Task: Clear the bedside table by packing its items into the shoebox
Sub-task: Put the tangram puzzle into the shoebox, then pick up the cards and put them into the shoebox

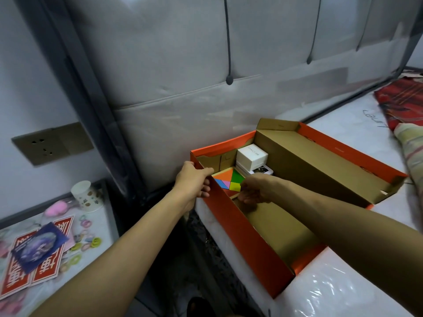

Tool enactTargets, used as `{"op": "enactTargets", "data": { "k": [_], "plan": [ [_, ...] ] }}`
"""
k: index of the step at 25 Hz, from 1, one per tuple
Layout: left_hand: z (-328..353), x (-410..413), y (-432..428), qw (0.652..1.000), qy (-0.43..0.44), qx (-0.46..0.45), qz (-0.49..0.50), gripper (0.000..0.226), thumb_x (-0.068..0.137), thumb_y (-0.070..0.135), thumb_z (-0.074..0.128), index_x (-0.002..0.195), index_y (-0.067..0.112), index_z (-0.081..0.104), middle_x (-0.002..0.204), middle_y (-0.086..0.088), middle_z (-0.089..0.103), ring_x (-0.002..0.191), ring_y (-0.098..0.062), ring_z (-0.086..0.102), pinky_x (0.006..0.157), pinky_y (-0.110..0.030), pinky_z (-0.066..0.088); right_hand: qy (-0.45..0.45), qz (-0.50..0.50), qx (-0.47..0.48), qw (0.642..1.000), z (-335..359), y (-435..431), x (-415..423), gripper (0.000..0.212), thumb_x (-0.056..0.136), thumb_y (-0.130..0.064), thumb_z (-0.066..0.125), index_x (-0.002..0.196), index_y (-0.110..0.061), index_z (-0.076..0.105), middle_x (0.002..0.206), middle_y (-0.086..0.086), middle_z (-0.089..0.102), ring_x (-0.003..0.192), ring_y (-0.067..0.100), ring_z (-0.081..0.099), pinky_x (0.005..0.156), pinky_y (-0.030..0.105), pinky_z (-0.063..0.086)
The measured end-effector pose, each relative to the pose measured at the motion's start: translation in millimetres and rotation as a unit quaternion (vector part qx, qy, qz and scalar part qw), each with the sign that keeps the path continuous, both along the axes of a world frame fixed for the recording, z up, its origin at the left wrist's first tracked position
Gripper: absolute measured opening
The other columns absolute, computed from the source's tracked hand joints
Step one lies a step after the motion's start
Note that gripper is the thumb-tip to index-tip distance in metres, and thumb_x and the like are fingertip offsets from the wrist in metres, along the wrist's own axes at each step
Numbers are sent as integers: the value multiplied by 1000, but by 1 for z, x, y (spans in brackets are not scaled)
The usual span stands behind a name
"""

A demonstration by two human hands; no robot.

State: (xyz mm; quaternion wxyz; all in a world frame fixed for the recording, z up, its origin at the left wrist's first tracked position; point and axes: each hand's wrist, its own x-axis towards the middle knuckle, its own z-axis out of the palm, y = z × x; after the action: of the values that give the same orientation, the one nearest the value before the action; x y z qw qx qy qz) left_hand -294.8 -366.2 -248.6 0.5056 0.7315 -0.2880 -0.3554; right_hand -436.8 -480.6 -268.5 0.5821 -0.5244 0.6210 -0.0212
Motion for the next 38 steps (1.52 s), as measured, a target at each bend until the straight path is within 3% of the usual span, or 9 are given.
{"op": "enactTargets", "data": {
  "k": [4,10,13,17,22,25,30,33,38],
  "plan": [
    [21,1,32,999,29,-1,-21,36,97,23,60,127,8,46,69,-8,55,46,-14,50,39,-22,42,15,73,-190,979,50,28,1,22,95,-11,49,72,-8,50,62,6,50,45,15,43,35,17,30],
    [45,36,145,1000,17,14,6,8,96,19,58,96,12,63,73,-7,61,50,-14,55,44,-22,47,-6,271,-406,873,106,138,49,22,87,-21,59,85,-2,69,90,20,68,86,36,62,74,36,50],
    [42,67,215,999,18,11,46,7,96,17,59,93,13,64,75,-7,63,52,-14,57,46,-22,47,-17,338,-380,861,95,201,92,19,83,-19,62,82,-3,72,85,15,72,84,32,67,80,40,56],
    [16,128,326,987,18,11,158,12,91,7,63,102,7,64,71,-8,64,49,-15,56,44,-20,44,-27,434,-333,837,49,282,172,17,82,-18,59,79,-7,72,73,6,73,64,20,68,72,35,59],
    [-43,217,433,952,-87,120,268,22,88,7,66,111,5,65,92,-13,72,70,-23,67,73,-40,58,3,482,-399,781,-19,332,272,33,86,-44,62,107,-19,64,113,11,66,95,28,62,76,32,50],
    [-75,268,472,903,-211,243,284,33,89,21,69,120,13,62,119,-9,67,94,-23,65,80,-39,55,30,445,-432,784,-46,330,336,57,85,-49,62,129,-14,53,129,15,53,112,32,53,89,37,47],
    [-113,312,488,837,-344,392,169,60,87,48,67,138,21,50,140,-5,53,125,-29,50,97,-46,48,102,420,-475,766,-84,324,388,71,79,-54,65,132,-10,47,130,18,51,116,33,48,93,39,41],
    [-124,325,485,833,-352,384,185,66,82,49,73,138,22,50,139,-4,55,125,-28,49,97,-45,47,98,405,-483,770,-93,320,398,79,71,-58,73,128,-9,48,126,18,54,112,33,51,89,41,45],
    [-113,324,486,824,-348,405,192,64,77,52,77,127,17,58,130,-5,59,115,-26,54,93,-41,49,104,392,-398,823,-91,310,408,83,59,-57,83,119,-13,48,125,16,52,115,33,47,87,39,43]
  ]
}}
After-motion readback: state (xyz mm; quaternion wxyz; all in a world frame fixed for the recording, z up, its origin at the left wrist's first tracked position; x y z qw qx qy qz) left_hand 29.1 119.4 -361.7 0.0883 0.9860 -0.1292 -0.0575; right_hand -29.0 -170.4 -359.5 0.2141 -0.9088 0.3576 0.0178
